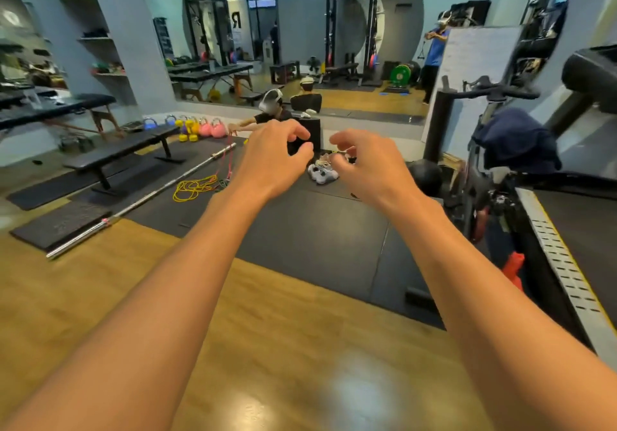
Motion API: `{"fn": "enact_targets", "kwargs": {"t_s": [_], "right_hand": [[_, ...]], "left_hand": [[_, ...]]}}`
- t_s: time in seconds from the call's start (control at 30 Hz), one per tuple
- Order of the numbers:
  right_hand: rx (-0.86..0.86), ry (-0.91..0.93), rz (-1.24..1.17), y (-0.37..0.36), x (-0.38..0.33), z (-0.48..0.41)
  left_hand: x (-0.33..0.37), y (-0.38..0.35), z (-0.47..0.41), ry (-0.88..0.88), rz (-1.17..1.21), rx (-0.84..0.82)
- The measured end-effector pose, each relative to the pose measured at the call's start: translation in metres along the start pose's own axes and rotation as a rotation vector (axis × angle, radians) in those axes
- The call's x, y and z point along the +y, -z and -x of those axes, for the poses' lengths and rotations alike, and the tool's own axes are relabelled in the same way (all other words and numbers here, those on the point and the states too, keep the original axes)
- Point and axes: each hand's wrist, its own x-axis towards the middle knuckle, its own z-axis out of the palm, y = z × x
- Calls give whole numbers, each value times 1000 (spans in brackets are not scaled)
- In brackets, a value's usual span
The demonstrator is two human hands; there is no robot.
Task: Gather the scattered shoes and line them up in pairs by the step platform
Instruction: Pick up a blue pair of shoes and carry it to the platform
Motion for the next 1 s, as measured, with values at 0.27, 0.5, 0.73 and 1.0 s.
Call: {"fn": "enact_targets", "kwargs": {"t_s": [0.27,0.5,0.73,1.0], "right_hand": [[-8,-7,17,-83,89,-180],[30,-102,33,-158,166,-348],[81,-179,26,-216,269,-506],[32,-212,-53,-301,381,-694]], "left_hand": [[-115,-83,-171,40,6,22],[-217,-164,-351,8,112,-3],[-293,-272,-513,-19,161,-60],[-383,-368,-690,36,136,-67]]}}
